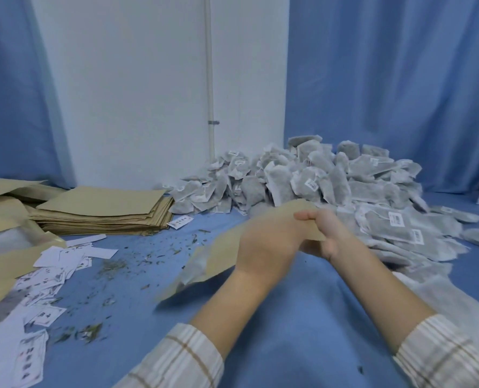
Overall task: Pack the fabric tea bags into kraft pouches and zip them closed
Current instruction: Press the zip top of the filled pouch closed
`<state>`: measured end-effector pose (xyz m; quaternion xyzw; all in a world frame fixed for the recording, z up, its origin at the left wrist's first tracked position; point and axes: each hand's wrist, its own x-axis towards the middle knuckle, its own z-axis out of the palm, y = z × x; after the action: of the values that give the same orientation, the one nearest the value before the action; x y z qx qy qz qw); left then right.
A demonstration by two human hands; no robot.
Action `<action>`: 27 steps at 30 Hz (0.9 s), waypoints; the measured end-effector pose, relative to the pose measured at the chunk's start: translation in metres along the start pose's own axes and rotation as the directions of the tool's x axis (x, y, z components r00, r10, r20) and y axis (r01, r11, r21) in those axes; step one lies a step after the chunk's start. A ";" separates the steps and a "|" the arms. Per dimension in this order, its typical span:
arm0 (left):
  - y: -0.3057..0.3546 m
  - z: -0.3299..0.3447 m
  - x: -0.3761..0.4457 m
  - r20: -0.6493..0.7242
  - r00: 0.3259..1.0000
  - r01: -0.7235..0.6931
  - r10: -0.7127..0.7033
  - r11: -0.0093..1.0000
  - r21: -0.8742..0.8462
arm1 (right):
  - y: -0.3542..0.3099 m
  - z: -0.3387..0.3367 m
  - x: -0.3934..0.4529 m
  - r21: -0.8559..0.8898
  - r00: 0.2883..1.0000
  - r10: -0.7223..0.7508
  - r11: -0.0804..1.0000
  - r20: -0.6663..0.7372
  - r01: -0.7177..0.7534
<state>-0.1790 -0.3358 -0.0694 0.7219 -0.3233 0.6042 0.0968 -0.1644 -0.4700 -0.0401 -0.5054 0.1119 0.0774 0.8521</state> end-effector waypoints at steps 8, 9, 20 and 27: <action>-0.025 -0.019 -0.042 0.041 0.955 0.291 -0.295 0.892 -0.346 | 0.015 0.003 0.025 0.241 0.982 -0.165 0.953 -0.091 0.182; -0.030 -0.020 -0.047 0.183 0.844 0.534 -0.504 0.762 -0.366 | 0.017 0.008 0.029 0.248 0.981 -0.174 0.950 -0.087 0.191; -0.157 -0.032 -0.036 0.720 0.107 0.431 -0.685 -0.620 -0.655 | 0.047 0.122 0.074 0.290 0.988 -0.088 0.956 0.124 0.049; -0.276 -0.071 -0.035 0.444 0.200 0.356 -0.874 -0.357 -0.864 | 0.067 0.340 0.116 0.316 0.866 -0.031 0.937 0.499 -0.149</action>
<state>-0.0780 -0.0726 -0.0154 0.3749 -0.0666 0.2343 0.8945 -0.0307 -0.1373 0.0297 -0.3081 -0.0833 0.2103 0.9241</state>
